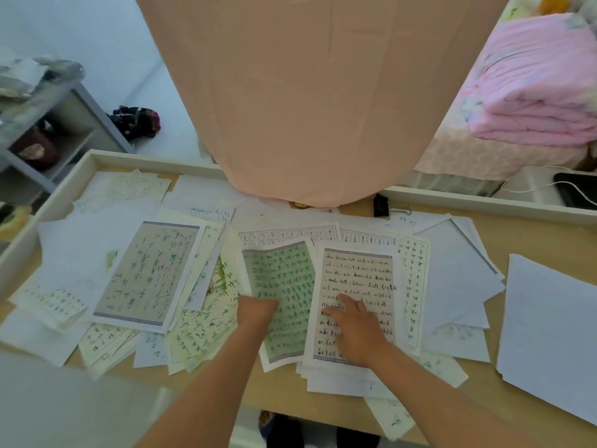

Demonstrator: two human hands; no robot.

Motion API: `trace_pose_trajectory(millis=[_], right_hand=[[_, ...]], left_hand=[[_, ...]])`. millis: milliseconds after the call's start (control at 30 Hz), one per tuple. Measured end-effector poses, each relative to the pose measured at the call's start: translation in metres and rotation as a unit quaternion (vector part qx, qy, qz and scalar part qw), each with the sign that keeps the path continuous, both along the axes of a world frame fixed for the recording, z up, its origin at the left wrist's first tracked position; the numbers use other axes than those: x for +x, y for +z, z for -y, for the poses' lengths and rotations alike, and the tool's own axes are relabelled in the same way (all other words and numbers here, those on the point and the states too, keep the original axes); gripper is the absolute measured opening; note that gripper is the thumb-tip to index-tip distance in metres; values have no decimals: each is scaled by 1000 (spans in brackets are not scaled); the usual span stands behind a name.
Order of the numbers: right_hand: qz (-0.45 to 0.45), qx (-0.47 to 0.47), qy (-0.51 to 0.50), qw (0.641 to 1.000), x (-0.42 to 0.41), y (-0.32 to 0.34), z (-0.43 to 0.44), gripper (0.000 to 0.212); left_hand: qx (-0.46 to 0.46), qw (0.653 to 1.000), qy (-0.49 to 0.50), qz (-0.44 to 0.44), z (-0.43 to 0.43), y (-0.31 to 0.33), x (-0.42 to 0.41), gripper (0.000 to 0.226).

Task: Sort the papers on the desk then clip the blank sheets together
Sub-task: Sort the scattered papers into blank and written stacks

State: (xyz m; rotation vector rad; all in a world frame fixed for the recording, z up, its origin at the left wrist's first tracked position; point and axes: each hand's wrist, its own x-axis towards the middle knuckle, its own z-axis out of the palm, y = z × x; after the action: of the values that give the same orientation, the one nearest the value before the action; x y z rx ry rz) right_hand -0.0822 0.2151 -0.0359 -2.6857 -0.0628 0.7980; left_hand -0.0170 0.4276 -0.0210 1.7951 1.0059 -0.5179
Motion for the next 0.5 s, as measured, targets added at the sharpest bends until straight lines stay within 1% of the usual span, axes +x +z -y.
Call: trace_pose_trajectory(millis=[67,100,167,200,267,300,333,367,400,433,467,500], right_hand=[[3,6,9,1000,2,-1,5,67],[2,12,9,1000,3,0,7,66],[-8,40,-6,999,7,2,10,61],[-15,61,-26,998,10,5,10,56],[-43,127,-100,986,18,18,9,46],[-66,188,-164,966,23,27,8,47],[-90,266,-238,930,27,41,8,49],[-118,354,-315,873,30,54,9,52],[-142,440,-376,803,32,63,12,54],[-162,512,-416,734,34,69,18,55],[-175,563,-439,678,35,74,24,54],[-187,593,-450,641,35,75,31,53]], left_hand=[[-30,998,-16,44,1,13,-1,28],[-50,996,-29,69,1,25,-1,22],[-121,984,-76,110,-5,50,1,23],[-176,971,-103,123,-11,61,2,27],[-298,938,-119,133,-26,79,3,35],[-346,922,-110,134,-32,84,3,37],[-380,909,-102,137,-35,88,4,37],[-393,903,-105,137,-34,89,4,37],[-379,908,-116,134,-30,88,5,36],[-336,923,-138,128,-23,83,5,34],[-273,941,-157,123,-14,76,5,32],[-219,953,-169,122,-4,69,3,30]])
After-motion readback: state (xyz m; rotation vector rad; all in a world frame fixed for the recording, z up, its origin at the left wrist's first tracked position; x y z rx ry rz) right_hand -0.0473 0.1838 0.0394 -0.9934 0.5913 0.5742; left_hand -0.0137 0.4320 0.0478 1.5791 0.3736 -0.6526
